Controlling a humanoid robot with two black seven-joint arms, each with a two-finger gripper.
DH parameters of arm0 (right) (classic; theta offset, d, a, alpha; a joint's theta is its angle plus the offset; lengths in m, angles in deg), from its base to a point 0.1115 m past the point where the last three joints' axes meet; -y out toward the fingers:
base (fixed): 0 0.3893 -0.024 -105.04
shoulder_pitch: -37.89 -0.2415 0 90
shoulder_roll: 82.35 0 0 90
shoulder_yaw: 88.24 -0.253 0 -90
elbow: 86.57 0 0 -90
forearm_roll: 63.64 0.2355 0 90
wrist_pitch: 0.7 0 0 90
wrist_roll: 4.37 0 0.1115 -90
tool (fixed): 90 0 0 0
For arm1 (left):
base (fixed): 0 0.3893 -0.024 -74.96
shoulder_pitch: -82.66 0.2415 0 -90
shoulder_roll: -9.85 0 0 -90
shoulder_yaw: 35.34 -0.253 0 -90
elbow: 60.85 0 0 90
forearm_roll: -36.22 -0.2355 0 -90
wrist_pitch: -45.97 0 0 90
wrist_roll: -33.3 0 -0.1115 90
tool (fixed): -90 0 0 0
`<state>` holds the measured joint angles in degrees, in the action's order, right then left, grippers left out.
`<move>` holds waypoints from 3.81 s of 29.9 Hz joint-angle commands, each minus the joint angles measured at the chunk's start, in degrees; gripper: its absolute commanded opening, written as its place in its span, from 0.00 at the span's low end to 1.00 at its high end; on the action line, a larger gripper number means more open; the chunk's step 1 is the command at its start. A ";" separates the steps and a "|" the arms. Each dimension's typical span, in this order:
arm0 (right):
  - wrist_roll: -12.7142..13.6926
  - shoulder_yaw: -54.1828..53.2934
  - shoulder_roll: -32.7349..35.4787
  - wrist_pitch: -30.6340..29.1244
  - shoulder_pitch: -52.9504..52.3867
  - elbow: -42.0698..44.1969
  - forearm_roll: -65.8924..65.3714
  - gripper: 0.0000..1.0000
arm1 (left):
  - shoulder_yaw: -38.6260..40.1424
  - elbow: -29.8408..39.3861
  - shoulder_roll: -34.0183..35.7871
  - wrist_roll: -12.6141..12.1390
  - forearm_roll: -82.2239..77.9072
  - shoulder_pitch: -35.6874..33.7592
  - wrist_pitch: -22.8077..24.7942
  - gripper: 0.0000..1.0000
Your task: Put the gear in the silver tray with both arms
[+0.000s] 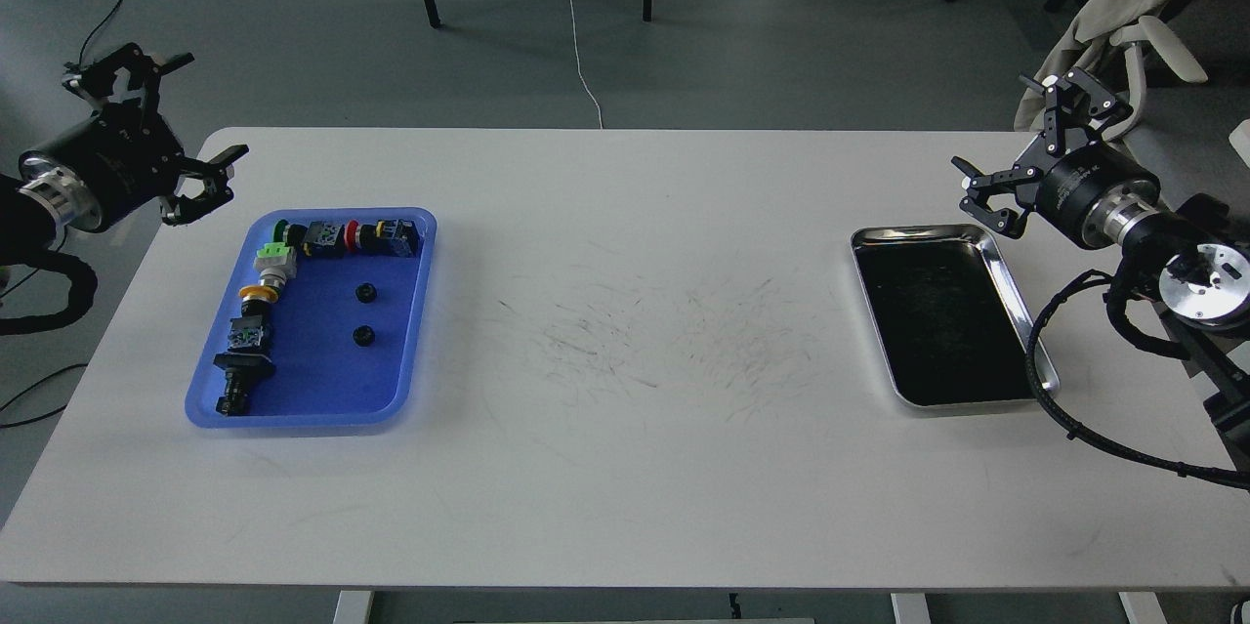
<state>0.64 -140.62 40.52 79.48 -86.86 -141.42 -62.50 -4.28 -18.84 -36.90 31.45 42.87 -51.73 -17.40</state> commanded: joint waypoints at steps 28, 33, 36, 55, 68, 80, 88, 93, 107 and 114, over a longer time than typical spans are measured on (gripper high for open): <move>-0.26 0.09 0.00 -0.02 0.03 0.01 0.00 0.99 | 0.14 0.09 -0.27 0.09 0.03 -0.08 -0.53 0.99; -0.26 0.00 -0.18 -0.02 0.30 0.01 0.00 0.99 | -0.21 0.18 -0.35 1.14 -0.06 -0.09 -0.53 0.99; -0.26 0.09 -0.27 -0.02 0.30 0.01 0.00 0.99 | -0.21 0.35 -0.18 1.76 -0.06 -0.17 -0.35 0.99; -0.35 0.09 -0.18 -0.02 0.39 0.01 0.00 0.99 | -1.52 2.19 0.87 1.32 -0.15 -0.26 0.00 0.99; -0.35 0.18 0.00 -0.20 0.74 0.01 -0.09 0.99 | -4.52 22.85 12.91 1.14 -30.35 -1.84 0.88 0.99; -0.35 0.09 0.26 -0.20 1.09 0.09 -0.09 0.99 | -4.95 23.82 12.92 -5.10 -43.30 -5.01 1.37 0.99; -0.52 -0.09 0.17 -0.37 1.88 0.01 -0.09 0.99 | -4.44 23.56 9.93 -10.19 -43.56 -5.18 1.37 0.97; -0.52 -0.26 0.17 -0.37 2.05 0.01 -0.09 0.99 | -5.48 21.18 7.48 -10.46 -45.31 -6.15 1.37 0.96; -0.52 -0.26 0.17 -0.37 2.32 -0.08 -0.09 0.99 | -5.04 21.45 4.92 -7.91 -59.91 -9.75 0.97 0.91; -0.52 -0.35 0.26 -0.37 2.32 -0.08 -0.09 0.99 | -4.87 22.50 5.45 -4.32 -58.16 -14.50 1.37 0.99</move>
<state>0.11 -140.89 40.70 79.10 -84.53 -141.49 -62.59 -9.36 3.31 -31.71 24.55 -16.20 -65.37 -16.07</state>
